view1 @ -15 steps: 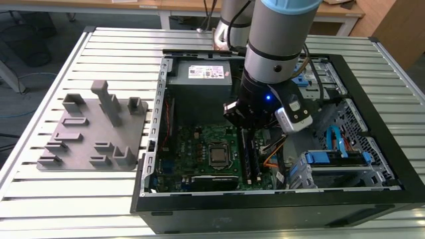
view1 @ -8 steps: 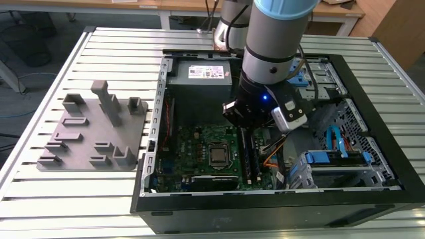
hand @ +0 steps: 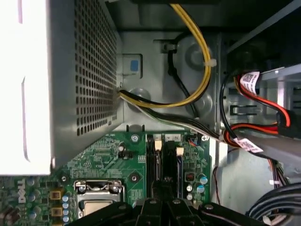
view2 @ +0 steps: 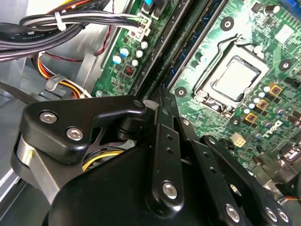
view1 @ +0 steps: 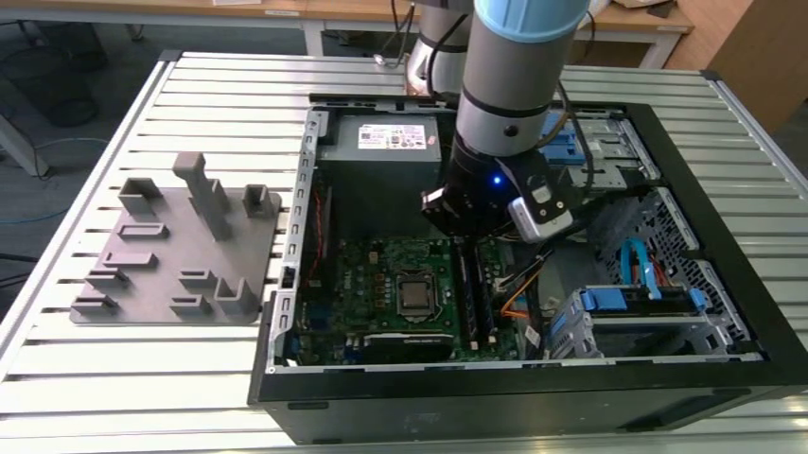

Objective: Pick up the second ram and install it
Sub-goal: 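Press down the second ram until it locks into place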

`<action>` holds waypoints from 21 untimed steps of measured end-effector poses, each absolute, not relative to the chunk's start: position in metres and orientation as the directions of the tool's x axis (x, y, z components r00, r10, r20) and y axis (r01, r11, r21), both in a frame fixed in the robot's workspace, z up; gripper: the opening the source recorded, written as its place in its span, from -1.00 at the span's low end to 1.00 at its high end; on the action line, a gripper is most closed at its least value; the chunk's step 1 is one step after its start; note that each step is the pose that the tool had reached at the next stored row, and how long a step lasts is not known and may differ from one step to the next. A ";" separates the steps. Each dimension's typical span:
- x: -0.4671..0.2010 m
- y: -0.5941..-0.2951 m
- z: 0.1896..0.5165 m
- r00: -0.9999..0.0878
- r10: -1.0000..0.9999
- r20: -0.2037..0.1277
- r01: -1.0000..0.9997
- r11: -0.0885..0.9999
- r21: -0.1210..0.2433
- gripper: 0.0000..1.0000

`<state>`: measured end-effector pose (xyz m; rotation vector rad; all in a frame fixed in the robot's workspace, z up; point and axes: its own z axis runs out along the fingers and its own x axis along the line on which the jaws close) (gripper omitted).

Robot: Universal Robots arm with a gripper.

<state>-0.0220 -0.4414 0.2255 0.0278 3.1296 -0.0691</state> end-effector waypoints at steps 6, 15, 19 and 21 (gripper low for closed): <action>-0.022 -0.440 0.222 -1.000 0.017 -0.011 0.018 0.999 -0.044 -0.79; -0.022 -0.439 0.216 -1.000 0.017 -0.012 0.018 0.999 -0.044 -0.79; -0.022 -0.439 0.228 -1.000 0.017 -0.012 0.018 0.999 -0.044 -0.79; -0.022 -0.440 0.229 -1.000 0.017 -0.012 0.018 0.999 -0.044 -0.79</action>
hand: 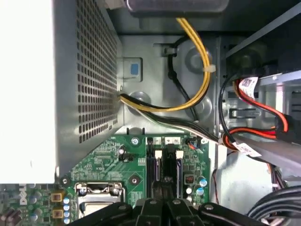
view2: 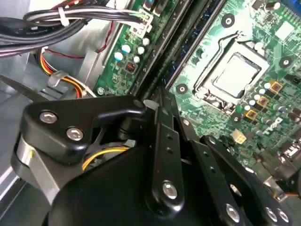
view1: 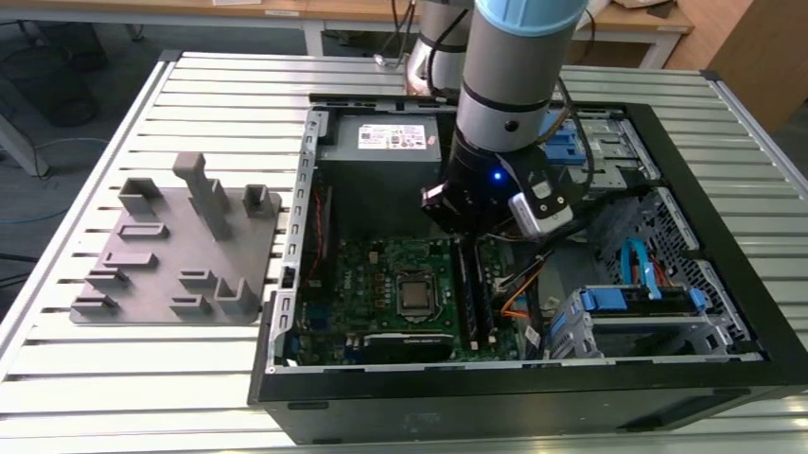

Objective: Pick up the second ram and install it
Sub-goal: 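Press down the second ram until it locks into place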

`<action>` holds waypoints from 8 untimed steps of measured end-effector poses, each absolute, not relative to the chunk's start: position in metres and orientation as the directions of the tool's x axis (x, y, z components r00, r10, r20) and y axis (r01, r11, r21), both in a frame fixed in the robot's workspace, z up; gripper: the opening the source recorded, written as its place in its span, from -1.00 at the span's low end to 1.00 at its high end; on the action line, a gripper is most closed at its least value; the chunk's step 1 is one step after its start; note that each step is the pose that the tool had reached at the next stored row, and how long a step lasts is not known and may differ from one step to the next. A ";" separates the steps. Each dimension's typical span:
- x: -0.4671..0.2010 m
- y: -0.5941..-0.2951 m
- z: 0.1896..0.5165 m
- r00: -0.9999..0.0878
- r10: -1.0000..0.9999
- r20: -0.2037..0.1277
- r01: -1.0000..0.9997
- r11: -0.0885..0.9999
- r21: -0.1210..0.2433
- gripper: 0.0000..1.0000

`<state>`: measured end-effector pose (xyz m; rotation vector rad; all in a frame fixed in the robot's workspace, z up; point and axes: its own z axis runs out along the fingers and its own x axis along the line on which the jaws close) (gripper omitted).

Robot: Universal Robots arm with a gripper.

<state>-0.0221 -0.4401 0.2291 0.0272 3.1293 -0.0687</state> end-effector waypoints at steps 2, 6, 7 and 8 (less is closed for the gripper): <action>-0.022 -0.447 0.229 -1.000 0.017 -0.012 0.018 0.999 -0.044 -0.79; -0.022 -0.462 0.229 -1.000 0.017 -0.012 0.018 0.999 -0.048 -0.79; -0.022 -0.465 0.229 -1.000 0.017 -0.012 0.018 0.999 -0.050 -0.79; -0.022 -0.469 0.229 -1.000 0.017 -0.012 0.018 0.998 -0.052 -0.79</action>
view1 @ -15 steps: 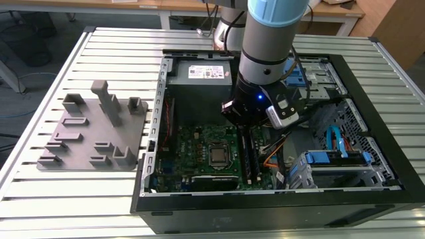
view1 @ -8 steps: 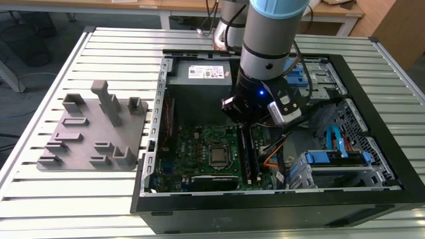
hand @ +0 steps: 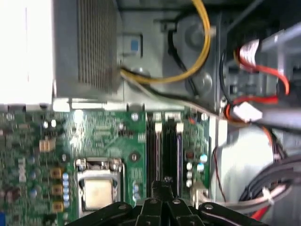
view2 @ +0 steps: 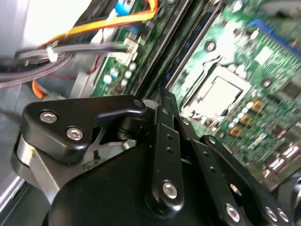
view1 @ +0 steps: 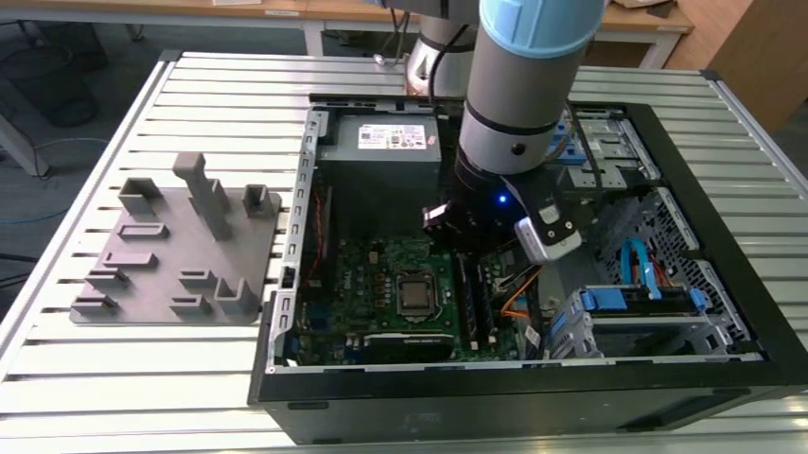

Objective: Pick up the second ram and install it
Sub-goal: 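Press down the second ram until it locks into place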

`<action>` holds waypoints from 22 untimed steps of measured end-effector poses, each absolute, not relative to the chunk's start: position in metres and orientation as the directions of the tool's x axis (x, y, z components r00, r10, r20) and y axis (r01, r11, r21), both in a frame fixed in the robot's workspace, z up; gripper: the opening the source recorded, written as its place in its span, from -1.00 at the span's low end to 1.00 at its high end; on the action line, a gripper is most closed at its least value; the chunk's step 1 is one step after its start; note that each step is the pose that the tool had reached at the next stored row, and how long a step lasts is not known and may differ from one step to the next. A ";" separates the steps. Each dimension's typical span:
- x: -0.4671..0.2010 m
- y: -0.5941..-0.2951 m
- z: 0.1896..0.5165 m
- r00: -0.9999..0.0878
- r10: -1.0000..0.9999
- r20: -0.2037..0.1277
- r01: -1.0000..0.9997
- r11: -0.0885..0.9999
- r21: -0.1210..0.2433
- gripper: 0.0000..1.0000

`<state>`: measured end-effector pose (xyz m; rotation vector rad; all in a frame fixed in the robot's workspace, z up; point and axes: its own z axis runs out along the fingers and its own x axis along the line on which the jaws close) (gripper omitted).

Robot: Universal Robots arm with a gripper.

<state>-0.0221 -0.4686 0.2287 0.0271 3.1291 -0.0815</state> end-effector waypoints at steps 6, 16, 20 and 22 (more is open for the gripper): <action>-0.022 -0.488 0.227 -1.000 0.017 -0.012 0.018 0.997 -0.075 -0.79; -0.022 -0.500 0.220 -1.000 0.017 -0.012 0.018 0.997 -0.077 -0.79; -0.022 -0.500 0.217 -1.000 0.017 -0.012 0.018 0.997 -0.076 -0.79; -0.022 -0.500 0.217 -1.000 0.017 -0.012 0.018 0.997 -0.076 -0.79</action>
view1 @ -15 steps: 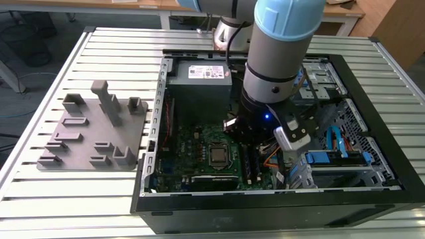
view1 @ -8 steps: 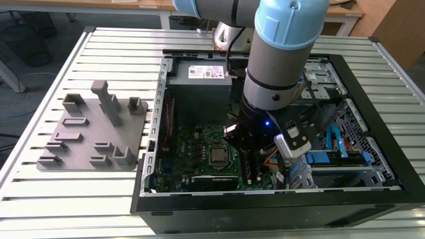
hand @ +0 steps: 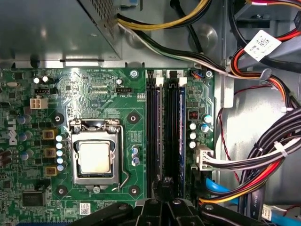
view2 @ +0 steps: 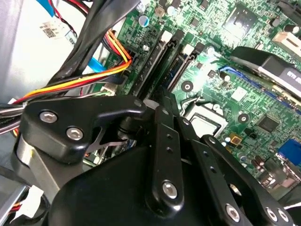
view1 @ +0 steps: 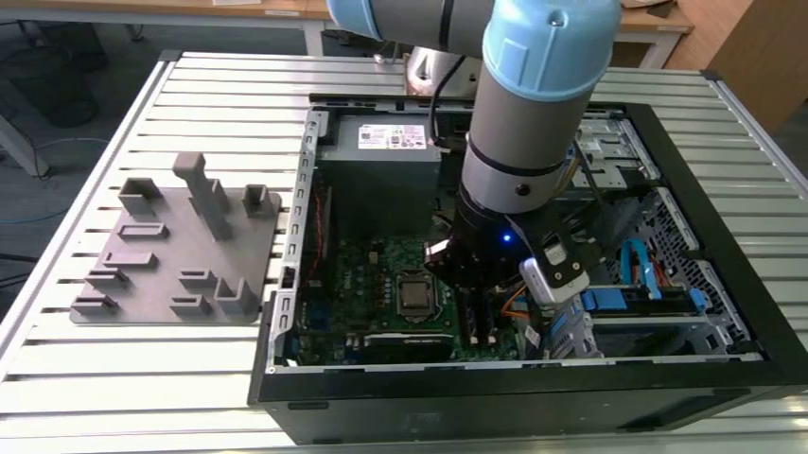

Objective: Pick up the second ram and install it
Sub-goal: 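Press down the second ram until it locks into place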

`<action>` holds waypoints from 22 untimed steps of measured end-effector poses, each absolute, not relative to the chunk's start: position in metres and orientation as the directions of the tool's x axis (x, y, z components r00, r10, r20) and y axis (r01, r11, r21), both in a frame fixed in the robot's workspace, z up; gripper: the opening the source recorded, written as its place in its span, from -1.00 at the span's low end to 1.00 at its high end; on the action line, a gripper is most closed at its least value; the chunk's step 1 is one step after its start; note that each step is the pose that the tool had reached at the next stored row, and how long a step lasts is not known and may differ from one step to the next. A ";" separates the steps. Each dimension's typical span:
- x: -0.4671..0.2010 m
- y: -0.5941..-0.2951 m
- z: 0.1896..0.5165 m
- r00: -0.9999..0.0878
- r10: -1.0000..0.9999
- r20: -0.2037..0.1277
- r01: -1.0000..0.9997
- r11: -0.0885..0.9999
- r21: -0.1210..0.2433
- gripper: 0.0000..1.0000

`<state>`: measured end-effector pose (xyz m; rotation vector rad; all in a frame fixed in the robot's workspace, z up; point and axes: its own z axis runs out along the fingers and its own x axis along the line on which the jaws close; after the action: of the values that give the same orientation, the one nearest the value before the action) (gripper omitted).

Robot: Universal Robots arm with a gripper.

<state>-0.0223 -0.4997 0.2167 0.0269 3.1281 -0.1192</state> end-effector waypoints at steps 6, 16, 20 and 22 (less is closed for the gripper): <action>-0.022 -0.497 0.229 -1.000 0.017 -0.013 0.018 0.997 -0.074 -0.79; -0.023 -0.475 0.237 -1.000 0.017 -0.015 0.018 0.997 -0.072 -0.79; -0.023 -0.475 0.243 -1.000 0.017 -0.017 0.018 0.997 -0.071 -0.79; -0.023 -0.475 0.243 -1.000 0.017 -0.017 0.018 0.997 -0.071 -0.79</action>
<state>-0.0228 -0.4745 0.2433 0.0272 3.1233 -0.1111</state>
